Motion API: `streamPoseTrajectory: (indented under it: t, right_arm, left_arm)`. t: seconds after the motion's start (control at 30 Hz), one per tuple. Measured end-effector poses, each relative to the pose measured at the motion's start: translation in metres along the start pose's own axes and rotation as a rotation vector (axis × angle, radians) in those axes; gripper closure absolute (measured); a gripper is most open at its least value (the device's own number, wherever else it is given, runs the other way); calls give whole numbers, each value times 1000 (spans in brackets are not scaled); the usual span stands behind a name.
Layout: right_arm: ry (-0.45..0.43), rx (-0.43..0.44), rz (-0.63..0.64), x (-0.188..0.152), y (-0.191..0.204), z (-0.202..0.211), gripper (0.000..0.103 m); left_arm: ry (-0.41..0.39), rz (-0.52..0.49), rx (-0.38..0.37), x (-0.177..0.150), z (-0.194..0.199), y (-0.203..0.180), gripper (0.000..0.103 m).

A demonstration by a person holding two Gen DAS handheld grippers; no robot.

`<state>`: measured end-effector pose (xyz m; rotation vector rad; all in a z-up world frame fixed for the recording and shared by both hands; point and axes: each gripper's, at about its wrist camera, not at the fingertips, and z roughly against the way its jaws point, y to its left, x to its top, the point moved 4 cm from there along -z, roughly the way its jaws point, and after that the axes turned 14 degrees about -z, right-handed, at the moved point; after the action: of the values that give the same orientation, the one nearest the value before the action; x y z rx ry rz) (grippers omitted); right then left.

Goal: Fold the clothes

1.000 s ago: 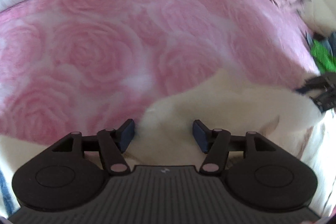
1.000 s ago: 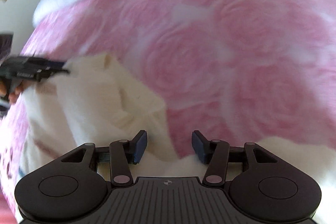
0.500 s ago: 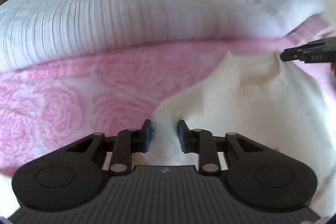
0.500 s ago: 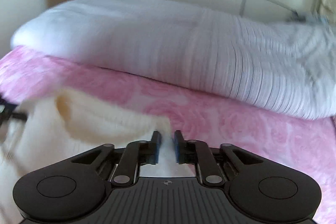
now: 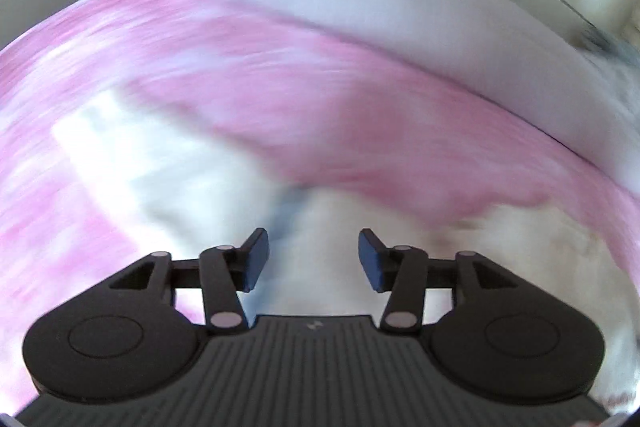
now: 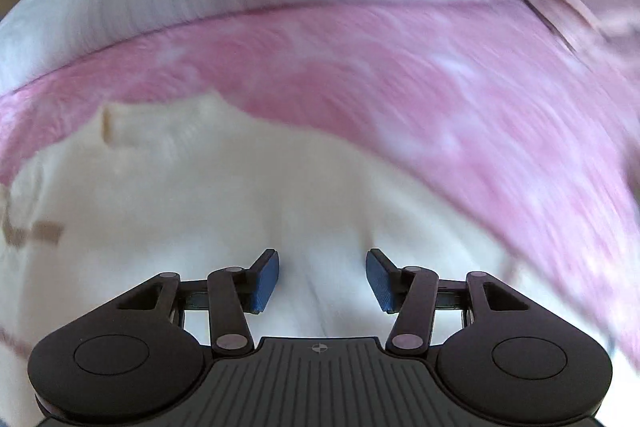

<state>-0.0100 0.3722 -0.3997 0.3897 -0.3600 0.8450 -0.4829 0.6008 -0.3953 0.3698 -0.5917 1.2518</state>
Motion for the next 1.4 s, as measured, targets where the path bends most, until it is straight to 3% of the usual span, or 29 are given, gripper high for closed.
streamPoseTrajectory:
  t: [0.1,0.33,0.43,0.7,0.83,0.9,0.97,1.03,1.13,1.2,1.4]
  right_arm:
    - [39,-28,-102,-18,-21,13,51]
    - [35,-47,-147,-33,-15,36,51]
    - [35,-35,-127,-42,-6,45,51]
    - [43,-18,-160,-69,-2,65,51]
    - [78,1,-200,-87,-5,69,51]
    - [102,12,-199,-96,-6,68,51]
    - [134,21,-175,-104,-7,65,51]
    - [149,22,-133,-108,-13,64,51]
    - [137,22,-93,-105,-29,63,51]
    - [115,20,-76,-93,-40,64,51]
    - [18,58,34,-20,-52,49,50]
  left_arm:
    - [14,181,74,-8,-3,56,57]
    - [-36,499,100,10,-57,118,59]
    - [-34,425,156,22,-67,117,99]
    - [-16,266,349,-35,-10,117,98]
    - [-7,187,445,-65,20,117,93]
    - [-2,146,492,-80,35,117,86]
    - [2,106,540,-95,50,117,69]
    - [7,66,587,-109,65,117,70]
    - [2,93,531,-93,84,107,75]
    - [-31,22,455,-78,90,84,74]
    - [-71,-321,22,-9,28,-33,57]
